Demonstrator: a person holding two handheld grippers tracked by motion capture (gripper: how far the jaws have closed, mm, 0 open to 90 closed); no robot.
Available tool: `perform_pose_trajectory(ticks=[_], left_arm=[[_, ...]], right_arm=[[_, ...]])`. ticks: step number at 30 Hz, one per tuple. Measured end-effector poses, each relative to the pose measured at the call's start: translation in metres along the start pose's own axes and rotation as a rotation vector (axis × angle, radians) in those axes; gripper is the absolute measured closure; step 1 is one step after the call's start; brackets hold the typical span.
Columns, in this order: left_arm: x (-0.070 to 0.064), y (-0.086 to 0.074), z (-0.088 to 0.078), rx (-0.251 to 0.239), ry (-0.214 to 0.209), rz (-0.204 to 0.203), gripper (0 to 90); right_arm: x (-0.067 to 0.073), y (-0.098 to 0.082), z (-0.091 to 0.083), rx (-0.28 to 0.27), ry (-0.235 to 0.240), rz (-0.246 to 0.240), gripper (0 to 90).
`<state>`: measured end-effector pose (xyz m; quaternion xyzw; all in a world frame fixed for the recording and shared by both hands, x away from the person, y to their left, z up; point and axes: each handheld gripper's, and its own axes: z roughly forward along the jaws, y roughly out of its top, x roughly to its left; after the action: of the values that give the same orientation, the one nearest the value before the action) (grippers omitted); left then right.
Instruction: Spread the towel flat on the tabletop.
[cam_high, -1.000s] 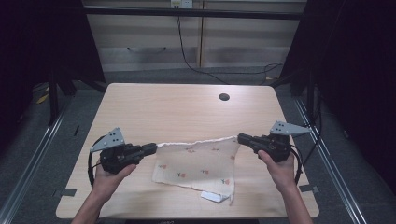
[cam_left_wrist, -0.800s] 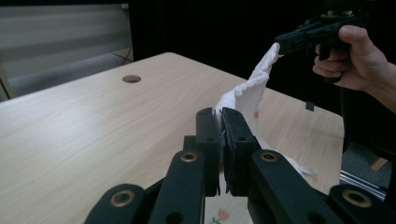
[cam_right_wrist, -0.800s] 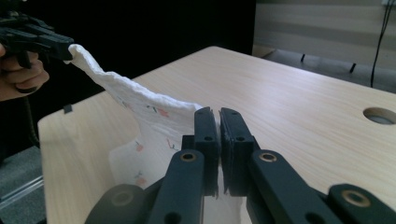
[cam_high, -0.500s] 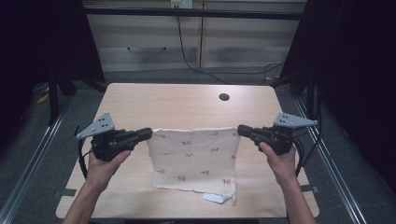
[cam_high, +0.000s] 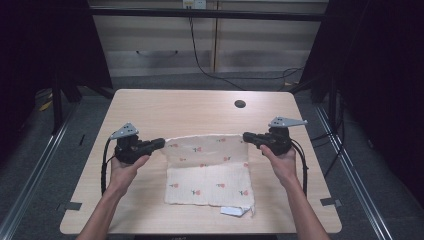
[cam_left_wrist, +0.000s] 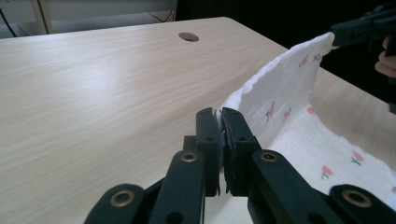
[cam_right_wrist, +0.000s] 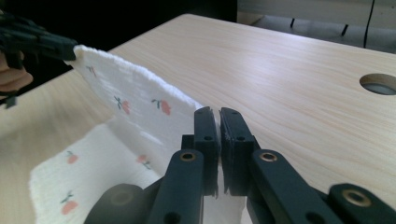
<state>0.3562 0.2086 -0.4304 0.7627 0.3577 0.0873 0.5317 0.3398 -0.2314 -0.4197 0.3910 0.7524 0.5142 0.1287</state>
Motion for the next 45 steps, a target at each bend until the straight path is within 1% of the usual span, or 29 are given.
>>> perform_pose_trajectory(ticks=[4, 7, 8, 9, 10, 12, 14, 15, 16, 18, 20, 21, 22, 23, 26, 27, 29, 30, 31, 32, 33, 35, 36, 37, 39, 41, 42, 44, 45], left_arm=[[0.012, 0.002, 0.013, 0.021, 0.001, -0.027, 86.3], [0.02, 0.001, 0.021, 0.035, 0.014, -0.042, 84.8], [0.022, 0.001, 0.024, 0.039, 0.032, -0.057, 82.8], [0.024, 0.0, 0.026, 0.047, 0.05, -0.07, 76.1], [0.027, -0.001, 0.028, 0.055, 0.06, -0.075, 73.8], [0.03, -0.002, 0.028, 0.061, 0.066, -0.089, 71.5], [0.03, -0.003, 0.025, 0.059, 0.065, -0.08, 70.1], [0.031, -0.003, 0.024, 0.06, 0.061, -0.079, 69.7], [0.031, -0.003, 0.022, 0.061, 0.057, -0.079, 69.6], [0.03, -0.004, 0.02, 0.065, 0.048, -0.075, 68.6], [0.028, -0.003, 0.016, 0.062, 0.037, -0.073, 67.2], [0.026, -0.002, 0.014, 0.061, 0.028, -0.07, 66.2], [0.024, -0.002, 0.012, 0.058, 0.022, -0.063, 65.6], [0.021, -0.001, 0.01, 0.058, 0.017, -0.055, 65.2], [0.01, -0.001, 0.005, 0.062, 0.007, -0.027, 63.6], [0.006, -0.001, 0.005, 0.068, 0.003, -0.017, 63.1], [-0.004, -0.004, 0.004, 0.07, -0.021, -0.002, 61.2], [-0.009, -0.005, 0.003, 0.071, -0.032, 0.015, 61.3], [-0.014, -0.007, 0.003, 0.064, -0.055, 0.032, 61.5], [-0.018, -0.009, 0.003, 0.068, -0.075, 0.045, 62.9], [-0.021, -0.012, 0.003, 0.075, -0.083, 0.05, 63.2], [-0.025, -0.018, 0.005, 0.097, -0.094, 0.051, 63.5], [-0.027, -0.022, 0.006, 0.114, -0.092, 0.057, 63.4], [-0.027, -0.027, 0.008, 0.132, -0.092, 0.06, 63.5], [-0.027, -0.038, 0.014, 0.166, -0.096, 0.047, 63.1], [-0.027, -0.05, 0.024, 0.21, -0.09, 0.047, 62.7], [-0.027, -0.052, 0.027, 0.223, -0.088, 0.046, 62.2], [-0.027, -0.055, 0.034, 0.246, -0.088, 0.06, 62.0], [-0.027, -0.057, 0.036, 0.254, -0.076, 0.063, 61.5]], right_arm=[[-0.011, 0.002, 0.015, 0.039, -0.018, 0.012, 85.5], [-0.024, 0.001, 0.023, 0.041, -0.02, 0.051, 84.0], [-0.027, 0.0, 0.025, 0.05, -0.031, 0.059, 82.6], [-0.029, 0.0, 0.027, 0.061, -0.039, 0.06, 81.6], [-0.03, -0.001, 0.028, 0.068, -0.045, 0.065, 80.7], [-0.033, -0.002, 0.028, 0.067, -0.042, 0.081, 79.2], [-0.036, -0.003, 0.025, 0.064, -0.061, 0.092, 73.2], [-0.038, -0.003, 0.024, 0.064, -0.074, 0.101, 72.8], [-0.04, -0.003, 0.023, 0.065, -0.08, 0.096, 72.3], [-0.042, -0.003, 0.02, 0.062, -0.088, 0.108, 70.8], [-0.04, -0.002, 0.017, 0.063, -0.086, 0.098, 68.4], [-0.037, -0.001, 0.015, 0.064, -0.075, 0.09, 65.3], [-0.033, 0.001, 0.013, 0.062, -0.054, 0.088, 61.7], [-0.029, 0.002, 0.011, 0.058, -0.042, 0.07, 59.9], [-0.016, 0.001, 0.005, 0.068, 0.003, 0.036, 56.7], [-0.012, 0.0, 0.004, 0.08, 0.009, 0.029, 55.8], [-0.005, -0.005, 0.002, 0.108, 0.03, 0.01, 55.6], [-0.002, -0.008, 0.002, 0.128, 0.039, 0.003, 55.6], [0.002, -0.012, 0.002, 0.156, 0.044, -0.009, 55.8], [0.006, -0.016, 0.002, 0.183, 0.049, -0.024, 55.8], [0.009, -0.02, 0.003, 0.198, 0.058, -0.039, 56.1], [0.014, -0.029, 0.004, 0.226, 0.055, -0.053, 56.3], [0.015, -0.034, 0.004, 0.233, 0.064, -0.049, 56.4], [0.015, -0.039, 0.005, 0.237, 0.069, -0.04, 56.5], [0.013, -0.05, 0.007, 0.242, 0.095, -0.006, 56.8], [0.012, -0.062, 0.011, 0.249, 0.095, 0.01, 56.8], [0.01, -0.069, 0.014, 0.253, 0.101, 0.03, 56.7], [0.009, -0.073, 0.018, 0.27, 0.08, 0.02, 56.4], [0.009, -0.073, 0.019, 0.275, 0.072, 0.002, 56.3]])
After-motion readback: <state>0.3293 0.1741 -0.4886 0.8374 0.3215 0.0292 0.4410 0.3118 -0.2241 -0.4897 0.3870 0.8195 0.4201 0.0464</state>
